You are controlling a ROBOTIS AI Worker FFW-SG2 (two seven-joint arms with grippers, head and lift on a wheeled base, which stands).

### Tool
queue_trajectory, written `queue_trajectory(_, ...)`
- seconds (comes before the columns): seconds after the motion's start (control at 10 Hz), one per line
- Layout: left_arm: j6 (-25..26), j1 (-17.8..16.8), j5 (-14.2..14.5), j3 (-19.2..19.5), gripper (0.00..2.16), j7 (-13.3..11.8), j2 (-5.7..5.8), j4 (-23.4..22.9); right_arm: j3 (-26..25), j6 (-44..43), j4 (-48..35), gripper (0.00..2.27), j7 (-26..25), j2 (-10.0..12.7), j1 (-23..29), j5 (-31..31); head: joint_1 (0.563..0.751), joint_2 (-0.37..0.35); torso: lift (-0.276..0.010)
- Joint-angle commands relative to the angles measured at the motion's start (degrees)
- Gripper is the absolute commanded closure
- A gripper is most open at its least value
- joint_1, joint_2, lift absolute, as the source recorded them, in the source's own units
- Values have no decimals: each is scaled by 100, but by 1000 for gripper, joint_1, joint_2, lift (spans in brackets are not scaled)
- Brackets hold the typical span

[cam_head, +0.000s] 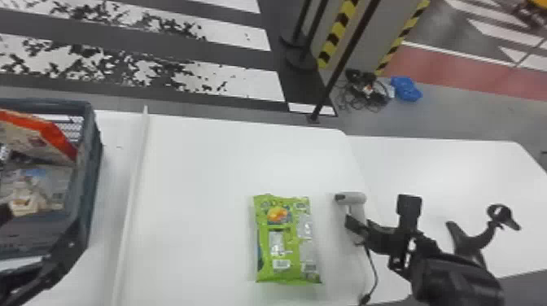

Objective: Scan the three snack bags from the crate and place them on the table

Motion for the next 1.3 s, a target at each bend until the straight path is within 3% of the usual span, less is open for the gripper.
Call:
queue_trajectory(0.0, 0, 0, 0, -9, 76, -9, 6, -10, -4, 36, -40, 812, 2, -30, 22, -10, 695, -350, -36)
queue_trajectory(0.1, 0, -8, 0, -9, 76, -18, -3, -10, -39, 89, -119, 228, 2, -30, 57, -19, 695, -350, -36)
queue_trajectory(0.2, 0, -17, -26, -53, 76, -18, 6, -10, -101, 71, -339, 6, 11, -30, 163, -37, 695, -350, -36)
queue_trajectory(0.3, 0, -26, -70, -70, 76, -9, 6, -19, -232, 124, -734, 9, 11, -30, 365, -124, 695, -350, -36)
queue_trajectory(0.4, 0, -44, -70, -70, 76, -9, 6, -10, -408, 687, -1323, 49, 318, -30, 541, -133, 695, -350, -36)
queue_trajectory(0.5, 0, -52, -70, -70, 76, -9, 6, -10, -707, 1671, -1850, 66, 986, -39, 585, -265, 695, -350, -36)
queue_trajectory(0.7, 0, -70, -70, -79, 76, -9, 6, -10, -900, 3130, -2518, 87, 1742, -136, 620, -634, 695, -350, -36)
queue_trajectory(0.9, 0, -61, -70, -79, 76, -9, -3, -10, -628, 3921, -2659, 90, 2164, -259, 523, -766, 695, -350, -36)
queue_trajectory(1.2, 0, 9, -70, -88, 76, 18, -3, -54, 154, 3411, -2184, 90, 2181, -215, 347, -529, 695, -313, -36)
